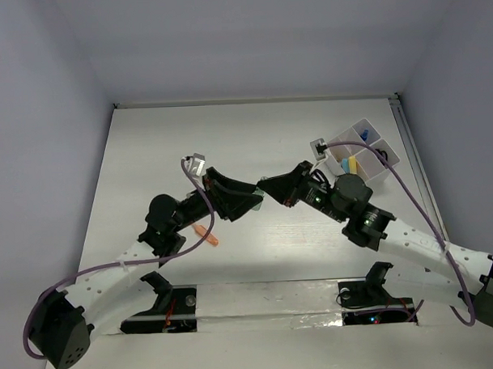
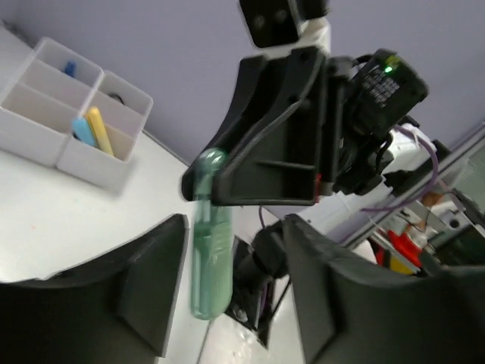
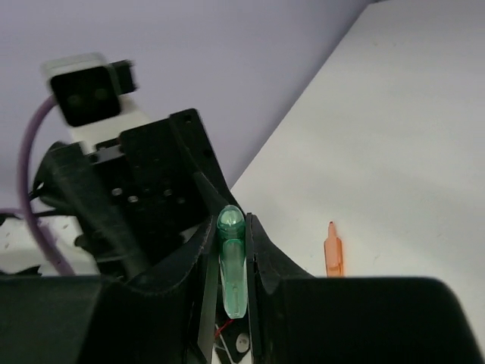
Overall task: Sort the stationery into containers
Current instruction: Place the pen in the storage box.
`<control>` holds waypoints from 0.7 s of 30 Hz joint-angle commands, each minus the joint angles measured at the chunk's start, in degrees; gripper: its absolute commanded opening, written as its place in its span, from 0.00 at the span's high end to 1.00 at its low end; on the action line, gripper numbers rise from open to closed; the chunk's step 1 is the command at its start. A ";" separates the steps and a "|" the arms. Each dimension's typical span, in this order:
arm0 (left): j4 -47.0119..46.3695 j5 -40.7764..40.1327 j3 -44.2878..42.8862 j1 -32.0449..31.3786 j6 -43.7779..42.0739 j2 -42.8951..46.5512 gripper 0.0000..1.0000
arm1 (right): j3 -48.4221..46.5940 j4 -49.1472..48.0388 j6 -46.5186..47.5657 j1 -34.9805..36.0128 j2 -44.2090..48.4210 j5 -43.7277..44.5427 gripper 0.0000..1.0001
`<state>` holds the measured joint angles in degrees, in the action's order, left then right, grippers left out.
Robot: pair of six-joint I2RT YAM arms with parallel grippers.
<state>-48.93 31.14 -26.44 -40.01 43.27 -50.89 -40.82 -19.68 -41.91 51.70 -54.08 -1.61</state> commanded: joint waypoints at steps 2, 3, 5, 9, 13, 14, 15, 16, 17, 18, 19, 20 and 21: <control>-5.22 -5.20 1.39 0.37 -0.37 4.65 0.36 | -2.25 -0.52 -5.09 -3.26 -2.16 4.59 1.00; -4.60 -5.99 1.30 0.37 -0.64 5.10 0.32 | -1.73 -1.40 -5.98 -3.88 -2.34 4.33 1.00; -3.20 -6.61 1.39 0.37 -1.34 5.89 0.24 | -1.11 -3.69 -7.56 -4.51 -2.78 3.02 1.00; -2.23 -8.71 2.61 0.37 -1.43 6.42 0.20 | -0.49 -5.10 -8.63 -6.61 -2.61 2.49 1.00; -1.00 -11.79 5.69 0.37 -0.73 8.08 0.21 | -0.40 -0.81 -5.99 -9.51 0.55 3.79 1.00; 0.22 -12.50 6.56 0.37 -1.34 9.57 0.21 | -0.58 1.29 -3.38 -10.04 1.86 7.28 1.00; 1.45 -13.63 6.92 0.37 -2.04 10.28 0.21 | -0.58 3.84 -2.14 -10.83 4.49 9.32 1.00; 4.51 -14.17 7.01 0.37 -2.83 10.98 0.21 | -0.40 7.78 -1.08 -11.96 5.91 10.82 1.00; 6.28 -14.52 7.36 0.37 -3.62 12.21 0.20 | -0.23 9.73 0.67 -14.93 7.31 12.75 1.00; 9.00 -14.78 7.62 0.37 -4.85 12.83 0.19 | -0.23 11.84 1.56 -16.62 9.85 13.90 1.00; 9.98 -14.61 7.89 0.37 -5.38 13.53 0.18 | -0.23 15.34 2.53 -18.20 11.01 14.96 1.00; 11.04 -14.52 8.59 0.37 -5.73 14.93 0.16 | -0.31 17.03 4.36 -21.00 11.98 17.75 1.00; 12.00 -14.26 8.86 0.37 -6.26 15.64 0.13 | -0.92 18.79 5.69 -22.33 12.68 19.08 1.00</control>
<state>-39.79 17.85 -18.39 -39.88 39.99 -38.02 -40.75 -8.34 -42.15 33.43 -43.99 9.34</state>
